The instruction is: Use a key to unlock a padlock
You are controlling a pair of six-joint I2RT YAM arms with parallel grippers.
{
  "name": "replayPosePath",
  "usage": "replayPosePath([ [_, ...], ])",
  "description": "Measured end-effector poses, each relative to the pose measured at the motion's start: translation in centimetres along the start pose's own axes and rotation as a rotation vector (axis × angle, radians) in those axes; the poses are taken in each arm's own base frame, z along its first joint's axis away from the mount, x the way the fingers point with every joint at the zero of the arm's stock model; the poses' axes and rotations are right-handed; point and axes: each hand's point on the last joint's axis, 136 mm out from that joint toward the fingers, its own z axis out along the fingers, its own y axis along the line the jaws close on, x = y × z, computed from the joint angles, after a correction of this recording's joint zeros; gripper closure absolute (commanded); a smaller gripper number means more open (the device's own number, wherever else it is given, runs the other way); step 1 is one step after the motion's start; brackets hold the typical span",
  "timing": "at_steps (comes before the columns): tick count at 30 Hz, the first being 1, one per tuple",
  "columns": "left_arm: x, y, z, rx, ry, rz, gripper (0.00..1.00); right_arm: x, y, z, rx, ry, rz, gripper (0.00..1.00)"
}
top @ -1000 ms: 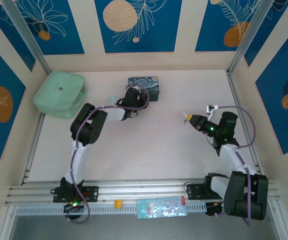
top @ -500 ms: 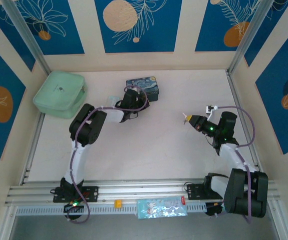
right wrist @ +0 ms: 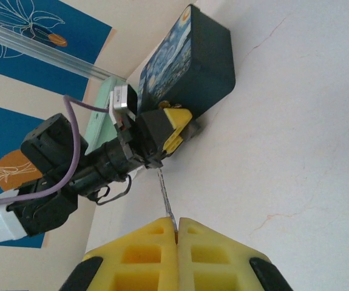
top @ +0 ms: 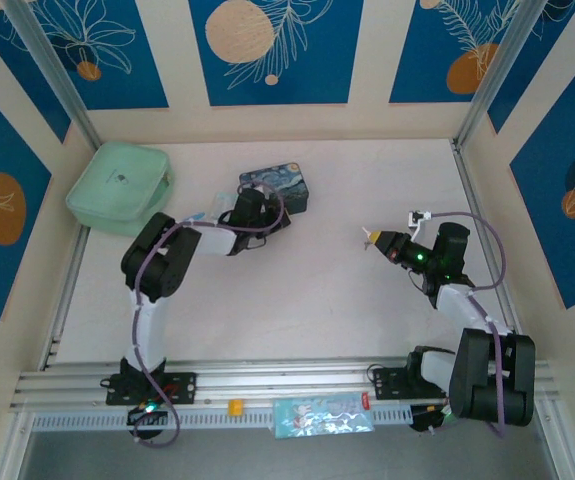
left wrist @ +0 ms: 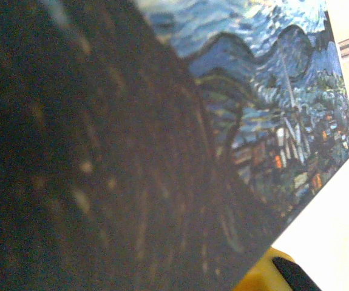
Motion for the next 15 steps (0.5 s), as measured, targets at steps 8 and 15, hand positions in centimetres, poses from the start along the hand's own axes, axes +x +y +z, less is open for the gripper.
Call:
replayPosePath([
  [8, 0.20, 0.35, -0.45, -0.006, -0.012, 0.029, 0.83, 0.37, -0.20, 0.31, 0.002, 0.016, 0.010, 1.00],
  [15, 0.69, 0.73, -0.23, -0.060, -0.038, 0.075, 0.69, 0.34, -0.09, 0.30, 0.002, 0.013, 0.006, 1.00],
])
